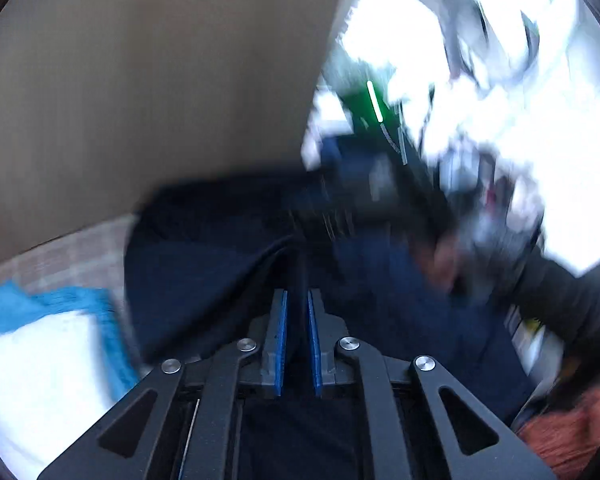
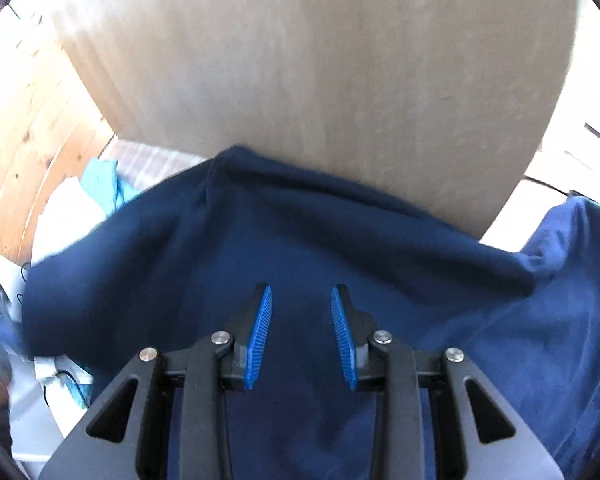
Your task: Fold clothes
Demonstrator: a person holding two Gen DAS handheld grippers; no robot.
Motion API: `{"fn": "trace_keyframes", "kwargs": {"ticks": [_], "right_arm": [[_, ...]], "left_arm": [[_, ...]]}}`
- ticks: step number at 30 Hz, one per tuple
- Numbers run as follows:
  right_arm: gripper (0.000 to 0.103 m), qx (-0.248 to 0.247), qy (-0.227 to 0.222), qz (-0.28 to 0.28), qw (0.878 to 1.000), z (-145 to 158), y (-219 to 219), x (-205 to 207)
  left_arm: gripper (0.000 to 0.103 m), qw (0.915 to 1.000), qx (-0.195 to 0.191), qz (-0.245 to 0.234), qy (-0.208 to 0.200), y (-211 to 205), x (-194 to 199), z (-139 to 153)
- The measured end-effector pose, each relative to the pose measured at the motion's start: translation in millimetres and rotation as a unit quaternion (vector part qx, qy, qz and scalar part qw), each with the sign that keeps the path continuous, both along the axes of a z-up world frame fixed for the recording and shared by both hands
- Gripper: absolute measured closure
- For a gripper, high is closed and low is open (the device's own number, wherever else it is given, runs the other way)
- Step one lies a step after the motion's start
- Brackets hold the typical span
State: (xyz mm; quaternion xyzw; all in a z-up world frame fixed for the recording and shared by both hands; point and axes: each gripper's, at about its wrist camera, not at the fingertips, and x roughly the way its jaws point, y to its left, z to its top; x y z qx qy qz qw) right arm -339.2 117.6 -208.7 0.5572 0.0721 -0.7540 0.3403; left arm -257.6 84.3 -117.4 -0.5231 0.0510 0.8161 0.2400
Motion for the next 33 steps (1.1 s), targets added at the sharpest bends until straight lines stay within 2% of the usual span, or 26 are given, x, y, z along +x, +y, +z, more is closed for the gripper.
{"fn": "trace_keyframes", "kwargs": {"ticks": [1,3,5,7,10,13,18,21,23,24,25,28,29,31,33], "right_arm": [[0.072,0.000,0.003,-0.001,1.000,3.1,2.3,0.2],[0.072,-0.009,0.007,0.006,1.000,10.5,2.8,3.9],[0.071,-0.021,0.012,0.019,1.000,18.3,-0.1,9.8],[0.064,-0.034,0.018,0.045,0.998,24.6,-9.6,19.8],[0.063,-0.046,0.021,0.099,0.994,27.8,-33.7,41.9],[0.060,-0.022,0.031,0.140,0.989,19.9,-64.8,67.8],[0.055,0.050,0.048,0.159,0.985,-2.9,-89.1,88.9],[0.056,0.095,0.064,0.148,0.982,-17.8,-95.2,83.3],[0.080,0.089,0.045,0.133,0.986,-19.8,-87.8,68.1],[0.098,0.080,0.029,0.124,0.989,-19.1,-82.5,59.3],[0.098,0.063,0.018,0.110,0.992,-14.1,-74.0,49.2],[0.098,0.010,0.030,0.042,0.999,12.6,-38.6,17.8],[0.098,0.017,0.039,0.018,0.999,16.4,-27.8,8.5],[0.094,0.062,0.054,-0.010,0.997,16.6,-14.0,-5.2],[0.091,0.076,0.061,-0.006,0.995,17.8,-8.7,-6.6]], "left_arm": [[0.092,0.9997,-0.021,-0.010,-0.010,7.5,4.0,-11.1],[0.087,0.9991,-0.024,-0.002,-0.036,2.9,11.4,-25.3],[0.085,0.9980,-0.022,0.024,-0.055,-13.0,20.5,-31.8],[0.080,0.9958,-0.041,0.053,-0.062,-28.9,30.9,-39.1],[0.080,0.9920,-0.057,0.082,-0.077,-43.0,44.9,-51.9],[0.080,0.9913,-0.047,0.095,-0.078,-45.0,48.4,-61.6],[0.078,0.9895,-0.056,0.115,-0.067,-43.6,34.9,-82.4],[0.078,0.9896,-0.068,0.108,-0.066,-40.9,34.1,-89.0],[0.076,0.9896,-0.071,0.103,-0.071,-41.0,34.6,-93.2],[0.076,0.9895,-0.075,0.101,-0.072,-41.4,35.0,-94.9],[0.076,0.9893,-0.078,0.099,-0.072,-41.9,35.4,-96.7],[0.075,0.9899,-0.079,0.095,-0.070,-43.4,36.9,-97.8],[0.075,0.9899,-0.080,0.094,-0.070,-43.7,37.3,-98.1],[0.075,0.9897,-0.078,0.095,-0.073,-44.9,37.4,-95.6],[0.074,0.9897,-0.068,0.102,-0.074,-48.2,36.6,-90.5]]}}
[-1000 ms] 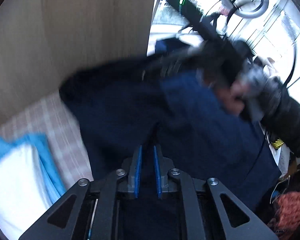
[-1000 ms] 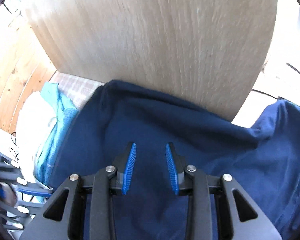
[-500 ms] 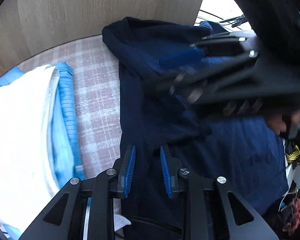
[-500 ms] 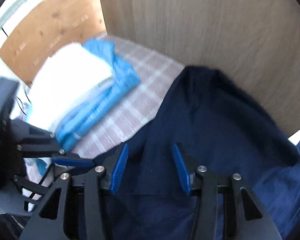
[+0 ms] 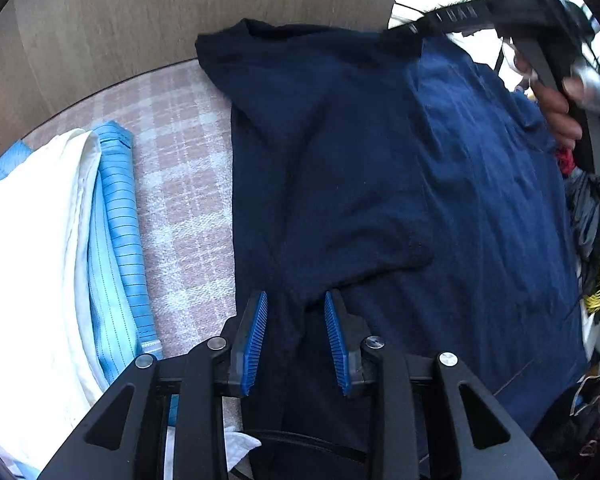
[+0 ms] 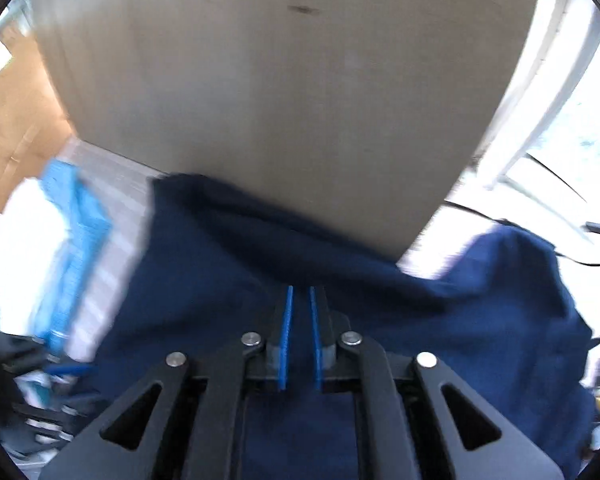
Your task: Fold clothes
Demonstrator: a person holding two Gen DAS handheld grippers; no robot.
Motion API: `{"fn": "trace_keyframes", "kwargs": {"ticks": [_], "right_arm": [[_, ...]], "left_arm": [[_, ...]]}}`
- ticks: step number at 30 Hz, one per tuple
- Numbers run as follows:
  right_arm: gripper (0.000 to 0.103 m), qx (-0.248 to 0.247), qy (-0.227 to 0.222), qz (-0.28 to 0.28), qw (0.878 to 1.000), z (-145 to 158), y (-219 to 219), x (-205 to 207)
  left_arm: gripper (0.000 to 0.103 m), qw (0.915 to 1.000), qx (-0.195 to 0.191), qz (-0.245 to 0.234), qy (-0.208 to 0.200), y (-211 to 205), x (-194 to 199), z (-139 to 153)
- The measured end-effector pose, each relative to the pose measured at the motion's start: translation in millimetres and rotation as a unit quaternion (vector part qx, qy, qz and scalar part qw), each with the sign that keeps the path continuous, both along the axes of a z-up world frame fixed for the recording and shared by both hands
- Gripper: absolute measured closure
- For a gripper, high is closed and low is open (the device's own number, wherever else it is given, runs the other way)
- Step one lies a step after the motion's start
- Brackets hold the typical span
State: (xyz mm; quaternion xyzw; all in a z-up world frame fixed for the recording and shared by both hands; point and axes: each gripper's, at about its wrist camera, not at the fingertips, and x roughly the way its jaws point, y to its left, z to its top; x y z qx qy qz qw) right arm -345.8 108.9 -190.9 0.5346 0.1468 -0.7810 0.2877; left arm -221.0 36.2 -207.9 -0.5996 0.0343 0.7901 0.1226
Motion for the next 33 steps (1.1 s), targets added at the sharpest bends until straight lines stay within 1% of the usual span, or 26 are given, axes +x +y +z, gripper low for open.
{"fn": "trace_keyframes", "kwargs": {"ticks": [2,3,4,5,8,10,11,13,15,16,18,19,20,21,23,24,25,27,29,30,31,33], "right_arm": [[0.080,-0.009,0.004,0.009,1.000,4.4,1.4,3.9],[0.063,-0.011,0.003,0.019,1.000,4.9,-2.4,7.8],[0.051,-0.012,0.001,0.030,0.999,5.4,-6.1,11.7],[0.050,-0.010,0.002,0.040,0.999,4.6,-10.5,15.3],[0.050,0.005,0.004,0.055,0.998,-8.6,-24.3,14.8],[0.050,0.009,0.001,0.060,0.998,-18.6,-31.6,11.1],[0.050,0.006,-0.003,0.056,0.998,-22.8,-31.3,8.7],[0.050,-0.006,-0.002,0.054,0.999,-23.5,-30.9,13.2],[0.050,-0.015,0.001,0.069,0.998,-24.4,-46.2,13.7],[0.050,-0.016,0.000,0.077,0.997,-23.8,-51.9,14.1],[0.050,-0.009,-0.006,0.091,0.996,-24.3,-62.3,13.1],[0.050,-0.003,-0.007,0.097,0.995,-23.5,-64.5,11.3],[0.050,0.003,-0.008,0.101,0.995,-25.5,-68.2,10.9],[0.050,0.009,-0.008,0.105,0.994,-27.5,-71.8,10.4],[0.050,0.013,-0.013,0.113,0.993,-22.6,-66.7,10.8],[0.050,0.012,-0.015,0.116,0.993,-20.1,-64.4,11.1],[0.050,0.009,-0.015,0.117,0.993,-21.7,-68.1,11.3],[0.050,0.008,-0.010,0.116,0.993,-27.4,-76.4,12.0],[0.050,0.012,-0.001,0.115,0.993,-31.2,-82.1,13.2],[0.050,0.015,0.001,0.117,0.993,-31.8,-83.2,14.1],[0.050,0.017,0.003,0.117,0.993,-31.4,-83.0,15.0],[0.050,0.013,0.005,0.117,0.993,-27.4,-78.1,16.8]], "left_arm": [[0.072,0.9998,0.008,0.016,0.013,-5.2,2.1,4.4],[0.071,0.9995,0.014,0.024,0.014,-7.8,3.8,5.3],[0.071,0.9991,0.023,0.033,0.014,-11.5,4.8,8.8],[0.071,0.9985,0.031,0.042,0.015,-15.3,5.8,12.4],[0.070,0.9977,0.035,0.055,0.019,-26.5,2.7,21.4],[0.069,0.9971,0.042,0.061,0.019,-24.4,-6.9,23.9],[0.068,0.9969,0.045,0.062,0.019,-24.7,-12.2,23.7],[0.067,0.9973,0.046,0.056,0.015,-11.6,-30.5,19.8],[0.067,0.9976,0.045,0.051,0.009,-0.1,-45.1,12.5],[0.067,0.9981,0.039,0.046,0.008,4.5,-47.6,9.5],[0.068,0.9989,0.007,0.044,0.012,14.0,-53.2,1.1],[0.072,0.9989,-0.005,0.045,0.011,14.9,-55.0,-3.3],[0.088,0.9987,-0.017,0.047,0.009,15.6,-56.9,-7.8],[0.092,0.9985,-0.016,0.051,0.010,11.1,-56.9,-7.5],[0.095,0.9980,-0.012,0.061,0.010,1.7,-56.6,-6.5],[0.095,0.9968,-0.022,0.075,0.016,-5.3,-56.4,-3.5],[0.096,0.9945,-0.041,0.093,0.025,-13.2,-56.5,-0.3],[0.099,0.9903,-0.051,0.125,0.031,-31.0,-57.1,4.9],[0.098,0.9901,-0.025,0.135,0.029,-42.8,-51.6,13.6],[0.093,0.9898,-0.012,0.139,0.029,-48.6,-48.8,18.0],[0.090,0.9911,-0.007,0.128,0.036,-47.4,-41.8,24.2],[0.080,0.9942,-0.001,0.097,0.046,-40.3,-27.3,32.8]]}}
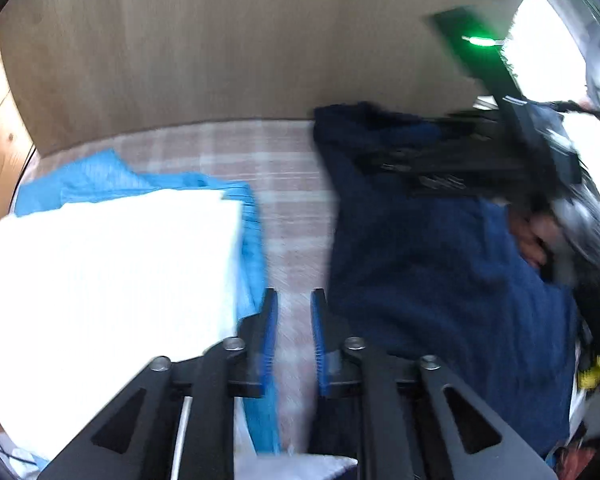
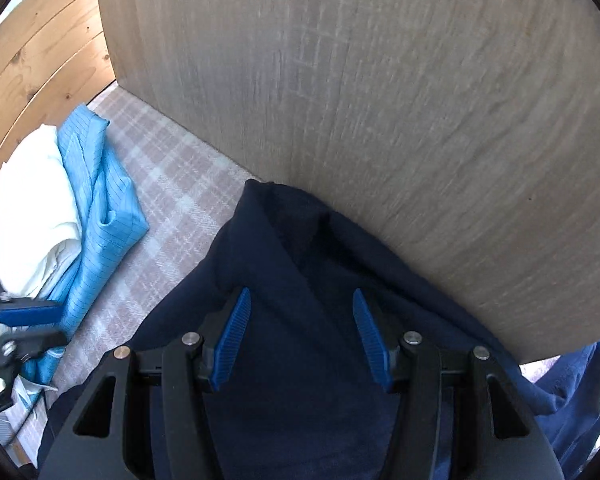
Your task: Fold clothes
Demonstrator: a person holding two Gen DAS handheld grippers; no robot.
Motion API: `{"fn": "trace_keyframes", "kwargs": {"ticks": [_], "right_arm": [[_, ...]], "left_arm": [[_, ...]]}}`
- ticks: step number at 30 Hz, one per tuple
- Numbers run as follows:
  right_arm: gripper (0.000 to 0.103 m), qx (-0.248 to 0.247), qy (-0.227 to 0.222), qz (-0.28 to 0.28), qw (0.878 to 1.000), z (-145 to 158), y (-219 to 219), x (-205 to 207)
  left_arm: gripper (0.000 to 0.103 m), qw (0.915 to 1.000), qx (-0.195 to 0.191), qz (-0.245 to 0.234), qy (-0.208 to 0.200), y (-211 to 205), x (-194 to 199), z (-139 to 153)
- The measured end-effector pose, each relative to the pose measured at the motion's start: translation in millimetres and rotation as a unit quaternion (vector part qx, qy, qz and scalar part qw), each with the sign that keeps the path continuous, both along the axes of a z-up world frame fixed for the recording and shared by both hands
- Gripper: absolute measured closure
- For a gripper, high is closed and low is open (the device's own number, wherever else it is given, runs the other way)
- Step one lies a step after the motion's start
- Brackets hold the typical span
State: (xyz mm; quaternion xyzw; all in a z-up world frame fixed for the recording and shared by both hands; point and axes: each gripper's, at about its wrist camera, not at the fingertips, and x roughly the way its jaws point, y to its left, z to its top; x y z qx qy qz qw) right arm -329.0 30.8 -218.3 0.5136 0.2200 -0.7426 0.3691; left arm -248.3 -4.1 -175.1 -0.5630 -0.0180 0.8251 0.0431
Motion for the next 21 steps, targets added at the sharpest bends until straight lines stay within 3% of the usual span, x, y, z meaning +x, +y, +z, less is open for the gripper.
{"fn": "trace_keyframes", "kwargs": {"ticks": [3,8,10,11,13,18,21], "right_arm": [[0.050,-0.009,-0.003,-0.001,1.000,7.8,8.9,2.1],[0.050,0.001,0.003,0.006,1.000,15.7,25.1,5.2],[0.050,0.010,0.001,0.003,1.000,14.1,34.9,1.6],[0.050,0.013,-0.001,0.000,1.000,11.6,38.3,-0.8],[0.050,0.020,-0.003,-0.008,1.000,3.3,42.1,-5.3],[0.050,0.032,0.027,-0.017,0.999,-1.1,44.4,-6.0],[0.050,-0.002,0.028,-0.019,0.999,16.7,47.7,0.0]], "left_arm": [[0.078,0.9983,-0.009,-0.058,-0.003,17.0,20.3,1.5],[0.078,0.9895,-0.076,-0.119,-0.031,47.7,33.4,-30.1],[0.083,0.9918,-0.080,-0.094,-0.033,40.6,30.0,-37.0],[0.096,0.9936,-0.084,-0.067,-0.035,32.1,26.5,-40.1],[0.097,0.9965,-0.070,-0.012,-0.044,10.7,22.0,-42.9],[0.096,0.9973,-0.062,-0.007,-0.038,1.3,30.0,-33.6],[0.094,0.9991,-0.031,-0.025,-0.017,3.9,36.6,-12.7]]}}
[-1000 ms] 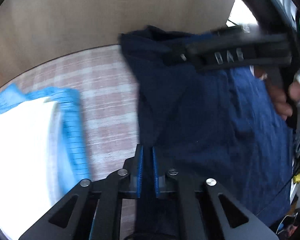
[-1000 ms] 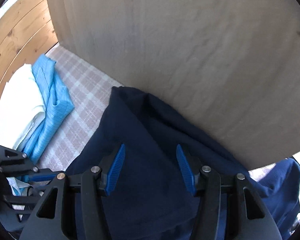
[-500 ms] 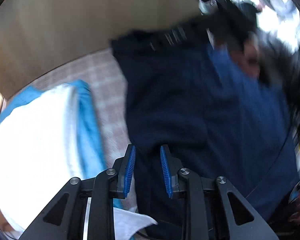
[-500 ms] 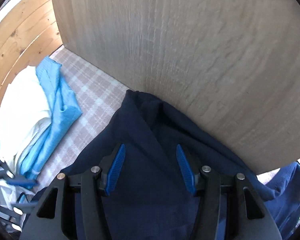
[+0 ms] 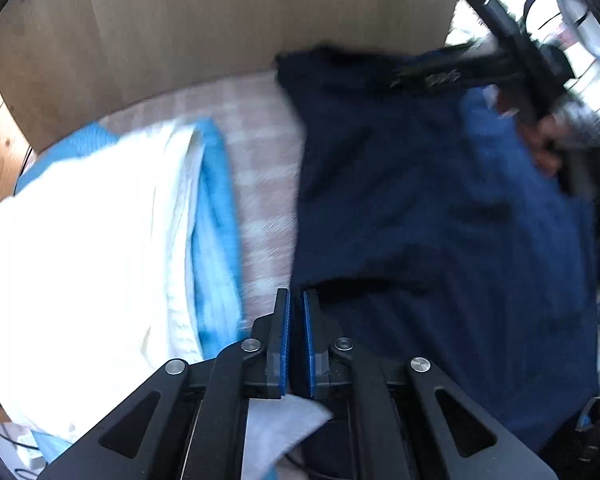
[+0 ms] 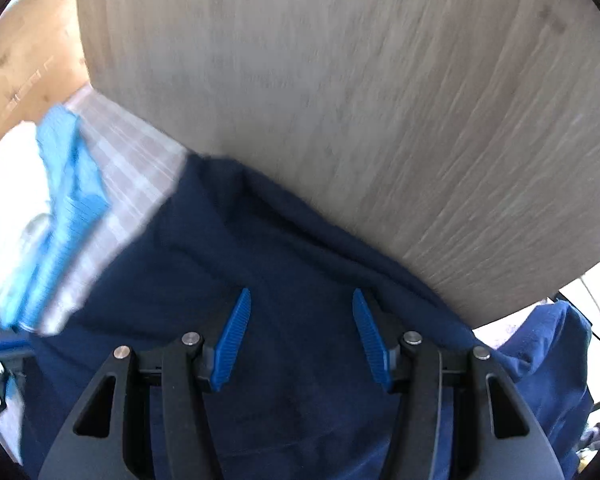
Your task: Fold clothes
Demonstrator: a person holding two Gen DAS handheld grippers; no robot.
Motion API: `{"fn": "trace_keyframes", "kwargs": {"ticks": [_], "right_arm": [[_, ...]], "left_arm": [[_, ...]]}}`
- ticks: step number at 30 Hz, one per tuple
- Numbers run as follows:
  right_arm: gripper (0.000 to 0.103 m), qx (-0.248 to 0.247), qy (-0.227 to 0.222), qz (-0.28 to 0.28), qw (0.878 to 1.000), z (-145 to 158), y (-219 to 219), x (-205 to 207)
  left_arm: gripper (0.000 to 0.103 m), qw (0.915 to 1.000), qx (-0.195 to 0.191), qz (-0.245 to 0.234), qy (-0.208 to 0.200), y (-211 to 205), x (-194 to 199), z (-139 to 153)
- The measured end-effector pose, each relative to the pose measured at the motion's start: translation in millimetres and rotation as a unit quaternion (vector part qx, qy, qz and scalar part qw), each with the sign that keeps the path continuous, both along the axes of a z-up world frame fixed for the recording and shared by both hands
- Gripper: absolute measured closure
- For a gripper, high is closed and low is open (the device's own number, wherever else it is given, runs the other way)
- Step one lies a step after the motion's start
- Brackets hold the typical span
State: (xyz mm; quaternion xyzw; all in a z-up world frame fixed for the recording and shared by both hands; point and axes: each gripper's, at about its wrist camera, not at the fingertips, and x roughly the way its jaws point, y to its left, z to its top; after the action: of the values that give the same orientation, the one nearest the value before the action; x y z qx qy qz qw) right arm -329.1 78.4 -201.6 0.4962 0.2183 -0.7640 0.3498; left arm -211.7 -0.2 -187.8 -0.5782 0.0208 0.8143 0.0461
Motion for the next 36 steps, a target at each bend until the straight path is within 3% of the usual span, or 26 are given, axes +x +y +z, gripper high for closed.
{"fn": "trace_keyframes", "kwargs": {"ticks": [2,5,8,10,11,14,20,26,29,32,35,36], "right_arm": [[0.050,-0.024,-0.004,0.015,1.000,11.2,-1.5,7.7],[0.050,-0.017,-0.014,0.043,0.999,9.3,-14.3,15.5],[0.050,0.011,-0.019,0.057,0.998,-8.7,-38.4,18.7],[0.047,0.034,-0.008,0.047,0.998,-19.5,-43.0,13.4],[0.047,0.024,-0.011,0.038,0.999,-13.6,-37.0,11.2],[0.047,-0.013,-0.021,0.012,1.000,6.1,-16.1,6.2],[0.048,-0.115,-0.040,-0.043,0.992,84.0,111.7,44.3],[0.048,-0.125,-0.009,-0.191,0.974,135.1,300.9,110.4],[0.048,-0.116,0.003,-0.278,0.954,139.9,401.5,144.2],[0.048,-0.109,-0.008,-0.346,0.932,124.5,468.1,175.1],[0.048,-0.117,-0.038,-0.368,0.922,103.4,498.3,183.8],[0.048,-0.118,-0.045,-0.363,0.923,95.0,495.0,185.1]], "left_arm": [[0.091,0.9993,0.024,-0.011,0.025,2.9,1.7,14.2],[0.086,0.9977,0.040,-0.033,0.044,12.2,-6.1,18.1],[0.083,0.9960,0.066,-0.060,0.010,20.0,-19.4,-4.5],[0.085,0.9985,0.028,-0.044,-0.018,22.9,-27.4,-24.9],[0.089,0.9989,0.014,-0.030,-0.033,20.0,-29.4,-32.1],[0.084,0.9984,0.053,0.000,-0.020,1.2,-12.5,-12.3],[0.073,0.9970,0.066,0.037,0.017,-17.9,47.9,31.7],[0.071,0.9924,0.092,0.081,-0.011,-9.0,86.1,22.3],[0.071,0.9932,0.087,0.076,-0.017,5.2,103.2,4.4],[0.071,0.9933,0.072,0.082,-0.039,2.3,128.0,0.9],[0.071,0.9915,0.073,0.093,-0.054,5.4,134.9,-11.7],[0.071,0.9913,0.070,0.097,-0.056,4.4,142.0,-8.7]]}}
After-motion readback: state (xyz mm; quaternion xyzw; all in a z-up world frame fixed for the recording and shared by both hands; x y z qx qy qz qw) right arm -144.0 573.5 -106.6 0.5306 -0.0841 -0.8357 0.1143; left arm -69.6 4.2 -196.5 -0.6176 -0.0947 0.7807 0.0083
